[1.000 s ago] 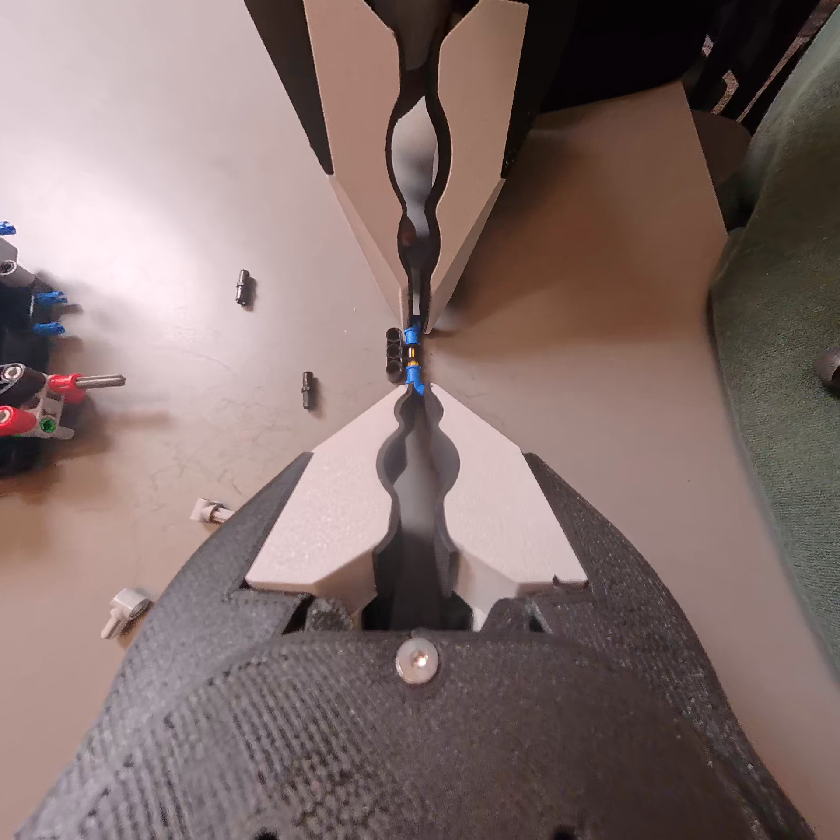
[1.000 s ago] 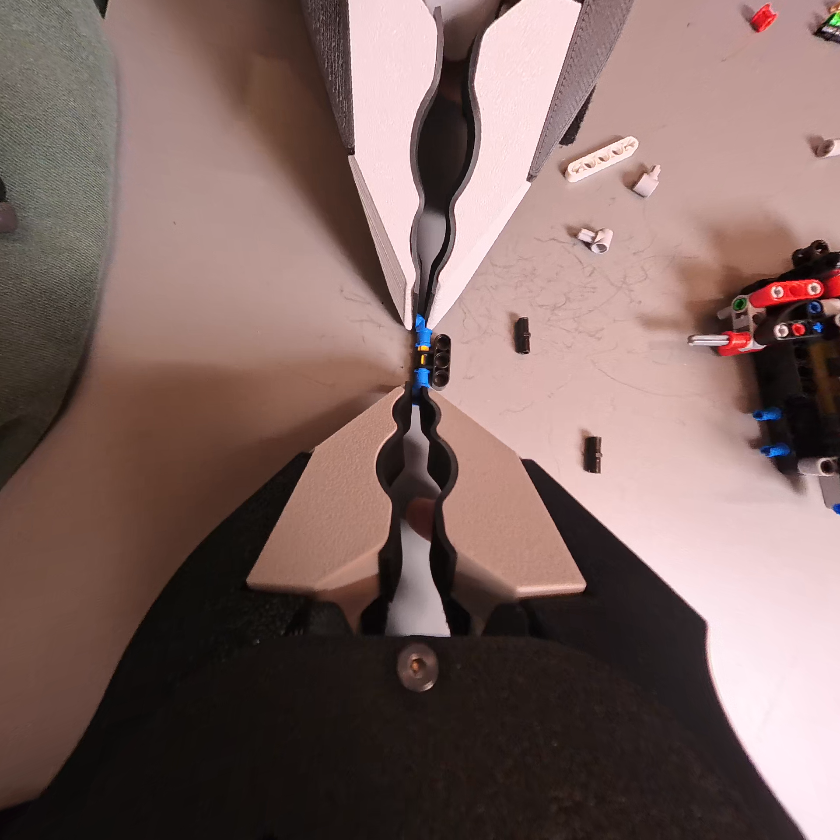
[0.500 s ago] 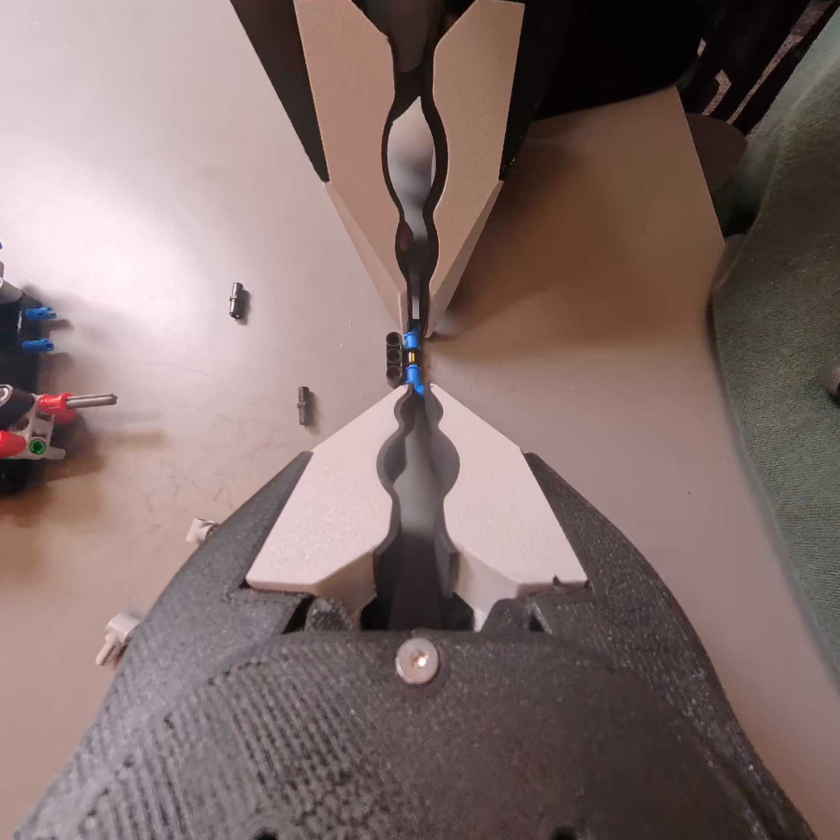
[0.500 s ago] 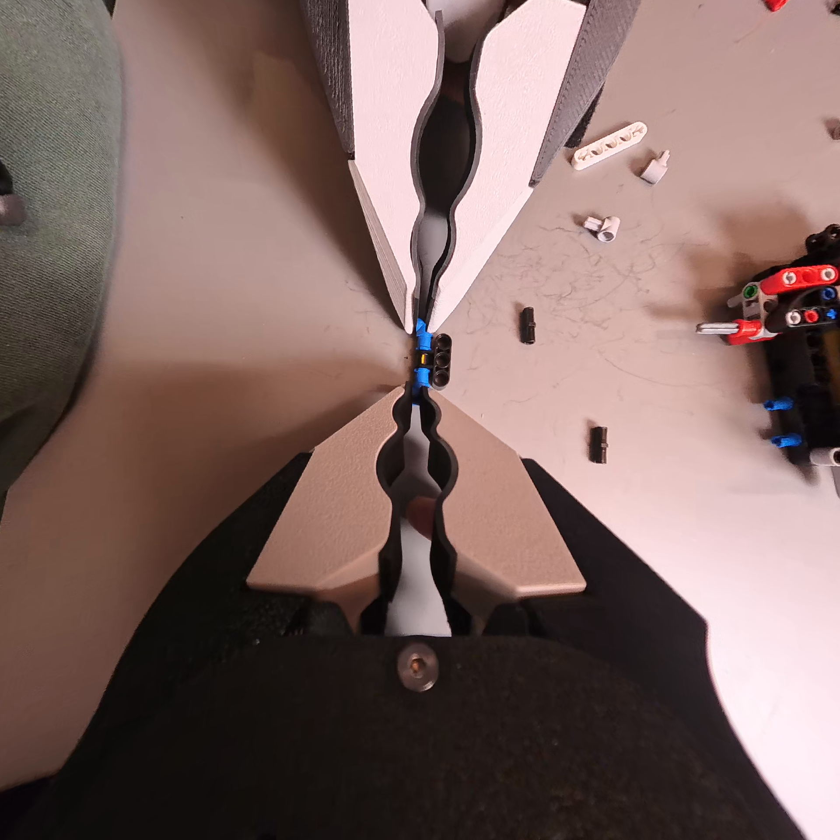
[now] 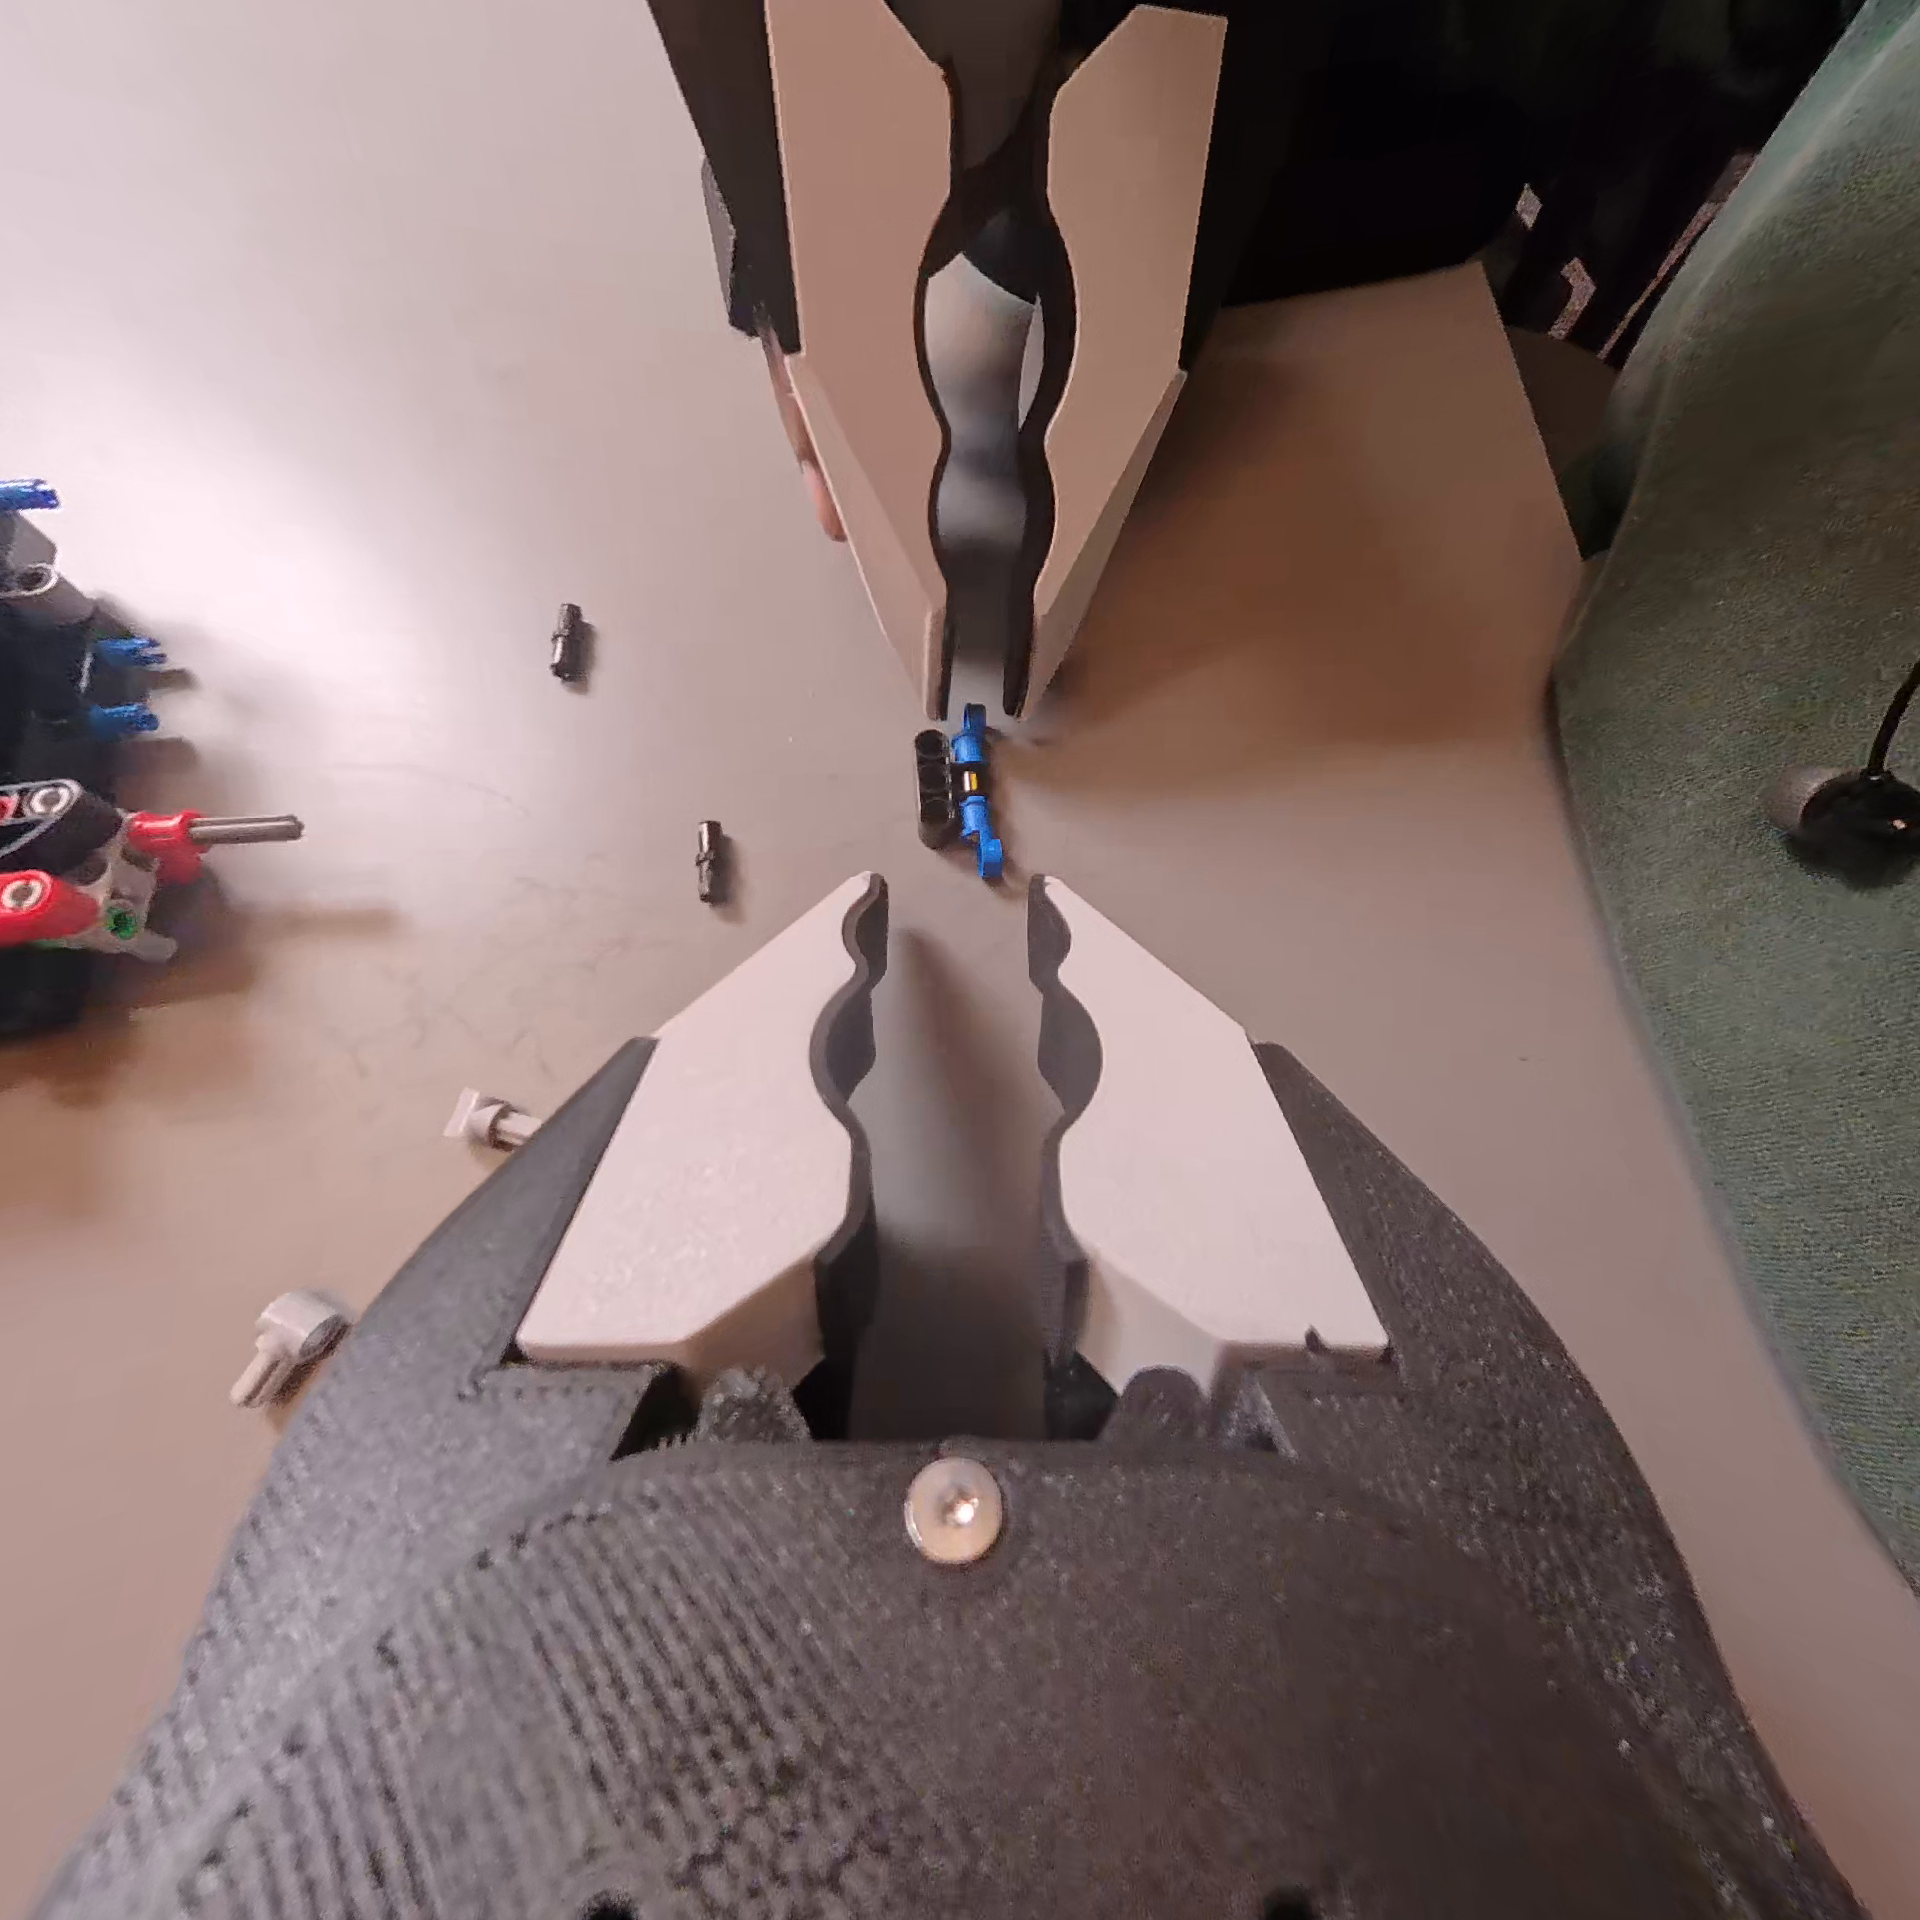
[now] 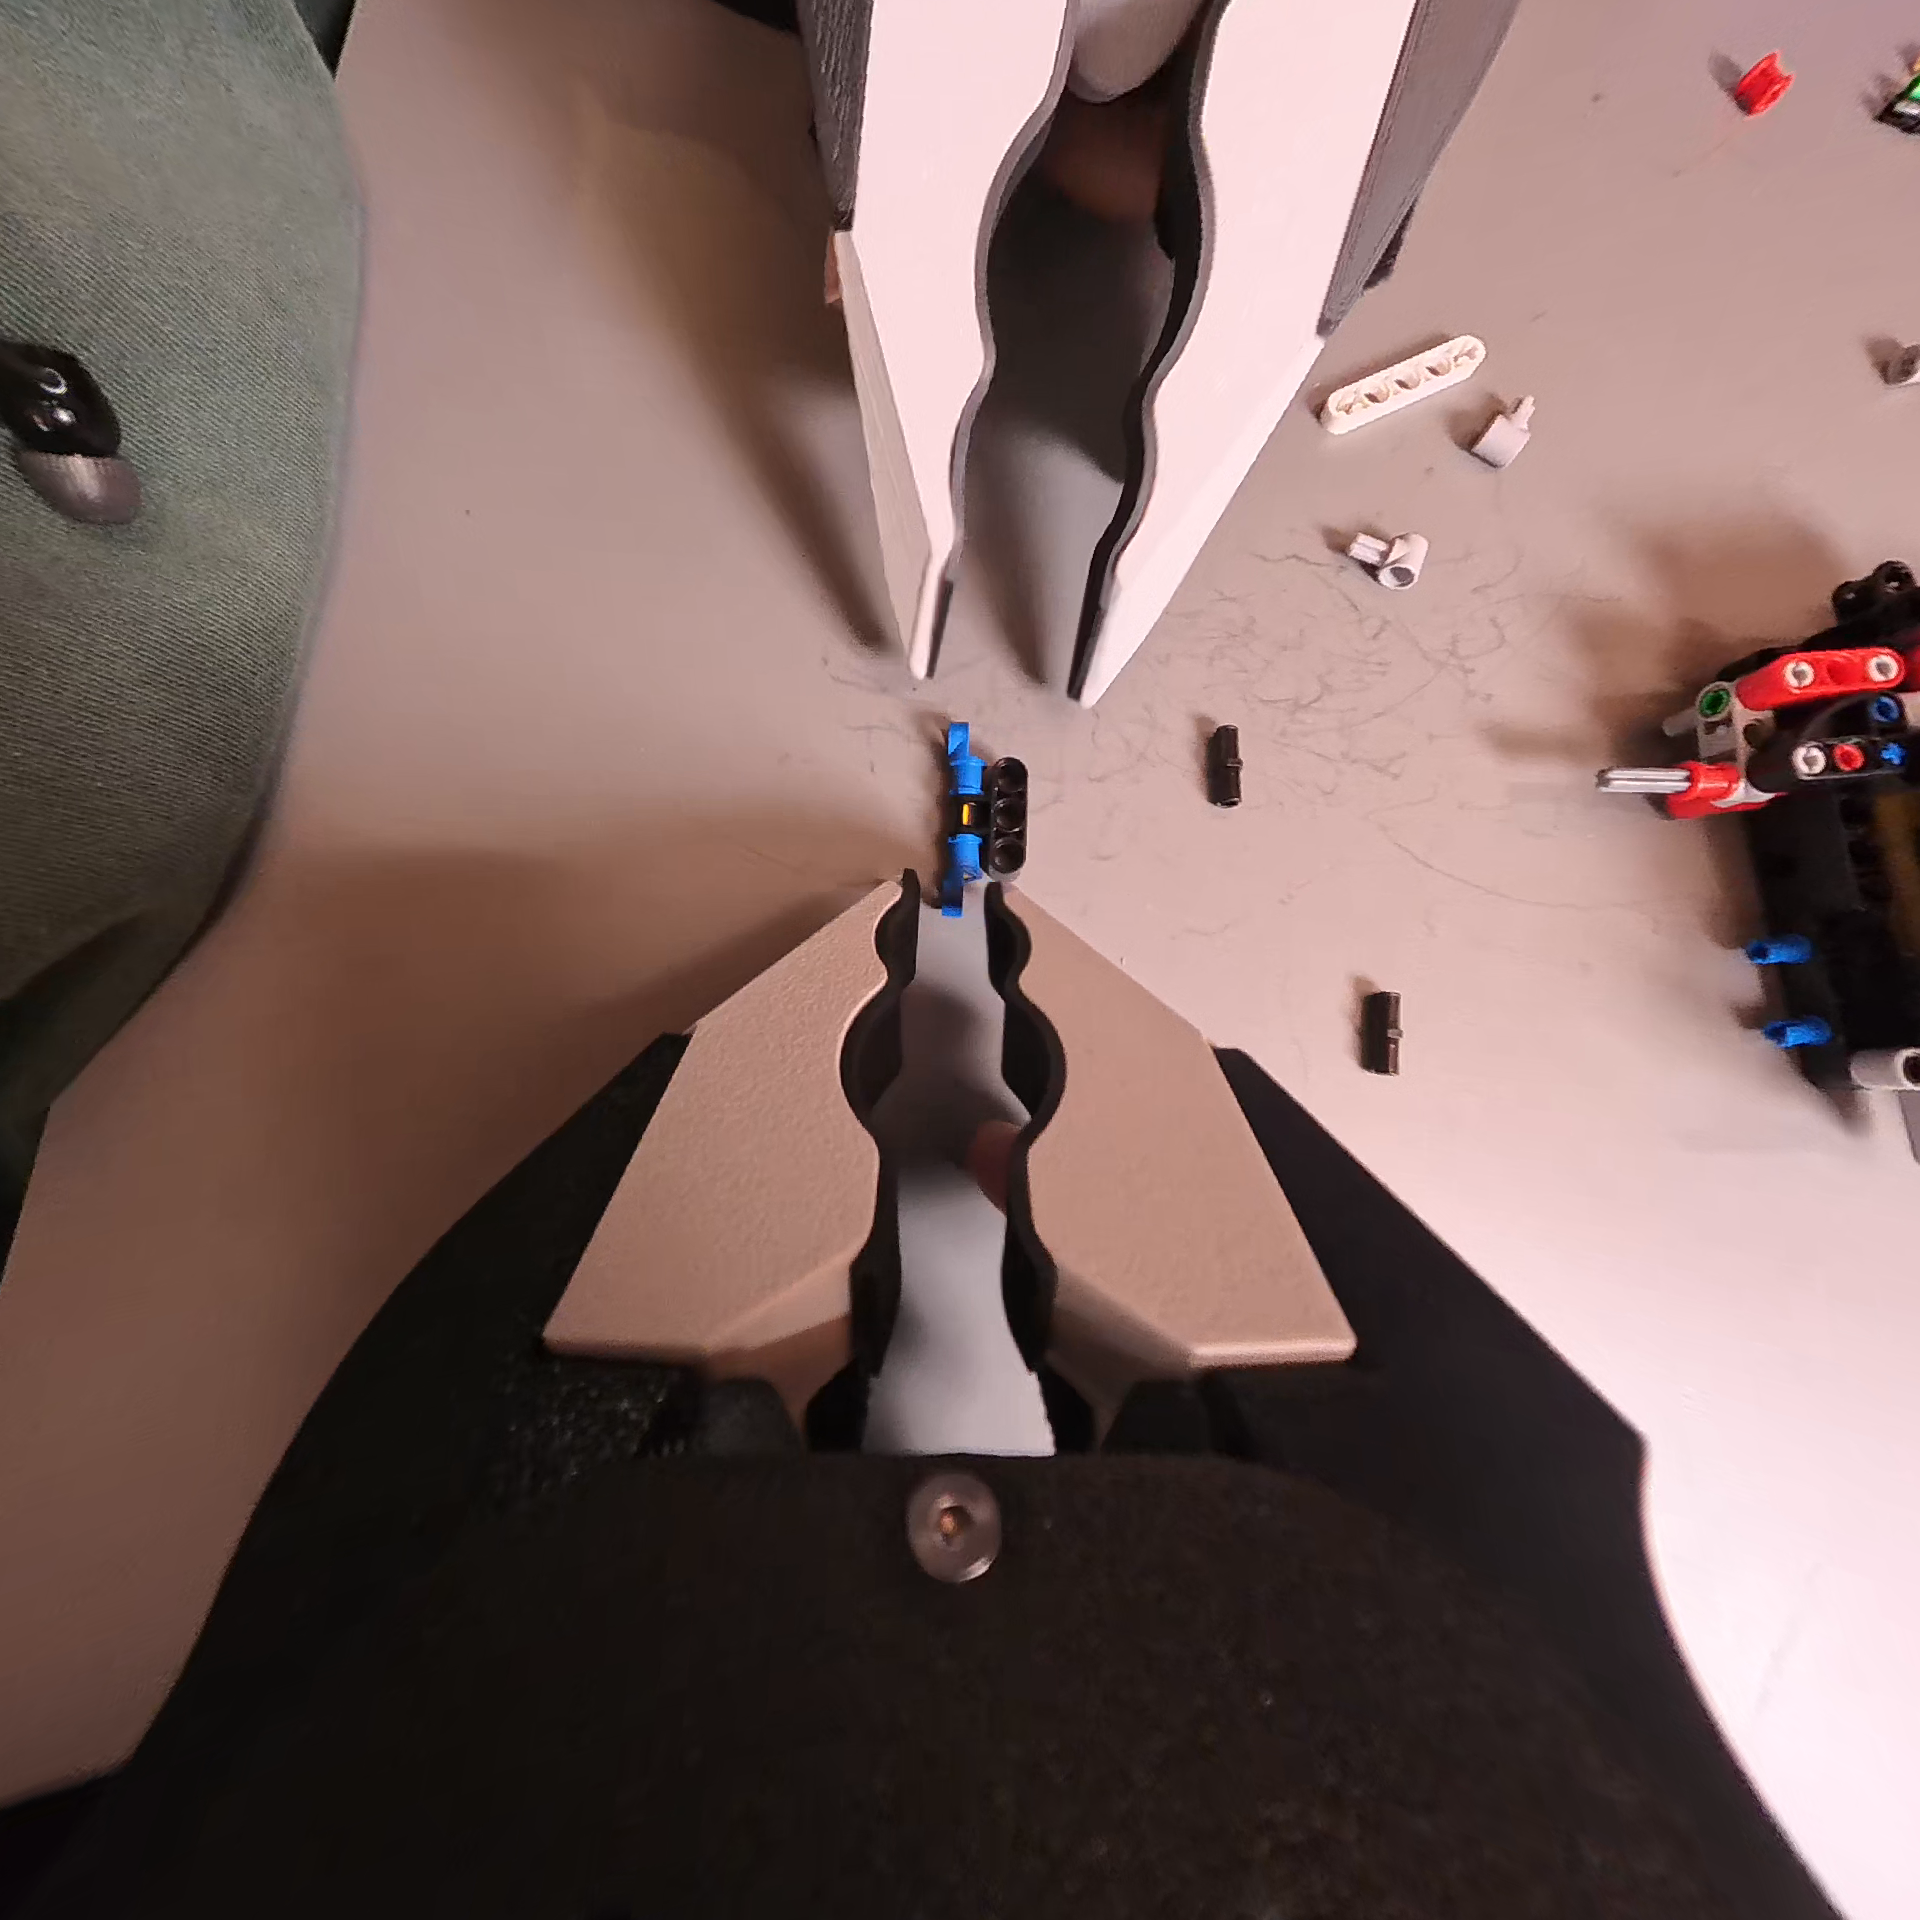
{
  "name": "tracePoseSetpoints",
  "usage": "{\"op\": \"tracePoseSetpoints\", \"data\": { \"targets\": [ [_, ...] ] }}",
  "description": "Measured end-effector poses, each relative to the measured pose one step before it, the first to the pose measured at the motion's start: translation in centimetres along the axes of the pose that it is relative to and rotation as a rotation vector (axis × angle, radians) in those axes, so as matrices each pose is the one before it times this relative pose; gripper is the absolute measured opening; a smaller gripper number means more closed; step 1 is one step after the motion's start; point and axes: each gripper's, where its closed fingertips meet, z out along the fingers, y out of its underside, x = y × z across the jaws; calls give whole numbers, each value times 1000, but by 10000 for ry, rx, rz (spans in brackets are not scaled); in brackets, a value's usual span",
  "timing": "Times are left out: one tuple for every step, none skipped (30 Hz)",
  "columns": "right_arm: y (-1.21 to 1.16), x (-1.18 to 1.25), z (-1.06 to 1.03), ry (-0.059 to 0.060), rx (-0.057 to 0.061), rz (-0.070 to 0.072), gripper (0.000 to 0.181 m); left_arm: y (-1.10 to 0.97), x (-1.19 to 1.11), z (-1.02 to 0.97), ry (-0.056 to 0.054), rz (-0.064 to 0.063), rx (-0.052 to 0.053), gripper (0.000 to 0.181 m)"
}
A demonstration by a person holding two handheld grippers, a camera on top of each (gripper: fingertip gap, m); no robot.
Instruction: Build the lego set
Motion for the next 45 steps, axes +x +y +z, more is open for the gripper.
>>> {"op": "tracePoseSetpoints", "data": {
  "targets": [
    [17, 26, -10, 19, -11, -19, 11, 31, 31, 189, -15, 85, -87, 26],
    [57, 23, -35, 23, -32, -24, 12, -56, 8, 148, -37, 122, -38, 27],
    [86, 32, -55, 26, -42, -16, 13, -117, -13, 118, -32, 92, 8, 27],
    [130, 17, -86, 25, -57, -10, 13, -128, 42, 122, 4, 53, 15, 28],
    [141, 19, -97, 34, -57, -12, 13, -83, 41, 115, 0, 37, -3, 29],
    [141, 14, -77, 33, -42, -17, 13, -39, -3, 127, -40, 68, -34, 30],
    [71, -2, -40, 31, -23, -19, 13, -18, -32, 130, -66, 96, -47, 31],
    [-5, -6, 14, 35, -3, -28, 13, -26, -44, 159, -68, 106, -53, 33],
    [-32, -55, 68, 8, -16, -41, 13, -19, -3, 180, -35, 106, -70, 33],
    [-69, -54, 83, 12, -14, -51, 13, 30, -15, 182, -36, 88, -92, 33],
    [-97, -57, 97, 9, 6, -52, 12, -63, 0, 132, -20, 59, -25, 33],
    [-66, -43, 99, 20, 0, -47, 11, -67, -9, 87, -27, 32, -7, 31],
    [-78, 28, 79, 51, 13, -40, 9, -55, 66, 69, 15, 20, -4, 28],
    [-75, 47, 41, 49, 40, -14, 6, -26, 107, 54, 35, 33, -9, 24],
    [-59, 63, 27, 34, 53, 13, 2, -12, 100, 37, 19, 43, -8, 18],
    [-29, -53, 5, -55, 49, 36, 2, -20, -106, 10, -112, 11, -4, 16],
    [-70, 32, -36, -43, 88, 100, 2, 11, -98, -2, -76, -37, -12, 16],
    [-77, 4, -49, -92, 124, 158, 2, 7, -34, -24, -5, -109, -14, 15],
    [-106, 9, -56, -106, 169, 177, 2, 21, -79, -33, 1, -166, -6, 15],
    [-105, 87, -64, -42, 162, 141, 2, -31, -74, -53, 22, -207, 41, 15],
    [-109, 61, -91, -19, 150, 52, 2, -91, -3, -105, 112, -302, 102, 15],
    [-209, 99, -148, 56, 178, -22, 2, -144, -47, -172, 166, -474, 149, 15],
    [-299, 198, -214, 149, 204, -70, 3, -210, -70, -255, 247, -640, 212, 15],
    [-417, 108, -276, 91, 258, -93, 9, -270, 19, -319, 381, -756, 262, 15],
    [-470, 137, -317, 103, 288, -79, 16, -303, 63, -362, 444, -801, 284, 14],
    [-334, 262, -284, 183, 199, -109, 22, -370, 176, -393, 505, -749, 317, 14],
    [-214, 326, -196, 250, 128, -207, 28, -427, 354, -395, 563, -648, 336, 15],
    [-236, 232, -92, 225, 160, -287, 32, -456, 412, -349, 541, -553, 336, 15],
    [-298, -31, 12, 90, 178, -251, 34, -384, 320, -256, 414, -467, 270, 15],
    [-387, -126, 94, 32, 195, -188, 35, -178, 263, -147, 319, -338, 135, 15],
    [-442, -56, 135, 83, 226, -201, 35, -58, 207, -46, 235, -222, 56, 14],
    [-429, -78, 138, 78, 218, -233, 35, -40, 143, 11, 166, -179, 52, 14],
    [-396, -101, 113, 52, 188, -213, 35, -21, 126, 29, 152, -178, 39, 14],
    [-360, -3, 82, 89, 178, -152, 33, -60, 155, 22, 159, -154, 67, 14],
    [-205, 11, 48, 68, 97, -70, 27, -146, 203, -31, 173, -123, 111, 14],
    [-50, 9, 18, 32, 11, -20, 21, -203, 216, -75, 164, -104, 129, 14],
    [-94, 76, -35, 58, 57, 21, 16, -185, 186, -92, 132, -81, 116, 14],
    [-202, 184, -121, 95, 146, 79, 11, -160, 172, -102, 118, -69, 107, 14],
    [-227, 123, -114, 14, 149, 149, 11, -202, 159, -78, 104, -62, 132, 14],
    [-192, 69, -95, -44, 123, 220, 10, -141, 136, -63, 65, 15, 93, 14],
    [-190, 23, -83, -82, 124, 244, 10, -112, 170, -71, 32, 177, 75, 15],
    [-160, 72, -89, -66, 143, 285, 8, -231, 371, -90, 102, 280, 119, 21],
    [-181, 114, -120, -66, 176, 336, 7, -274, 379, -115, 60, 321, 122, 26],
    [-175, 149, -160, -83, 181, 392, 7, -232, 183, -115, -98, 391, 86, 29],
    [-179, 166, -157, -82, 179, 387, 7, -129, -65, -104, -279, 462, 12, 30]
  ]
}}
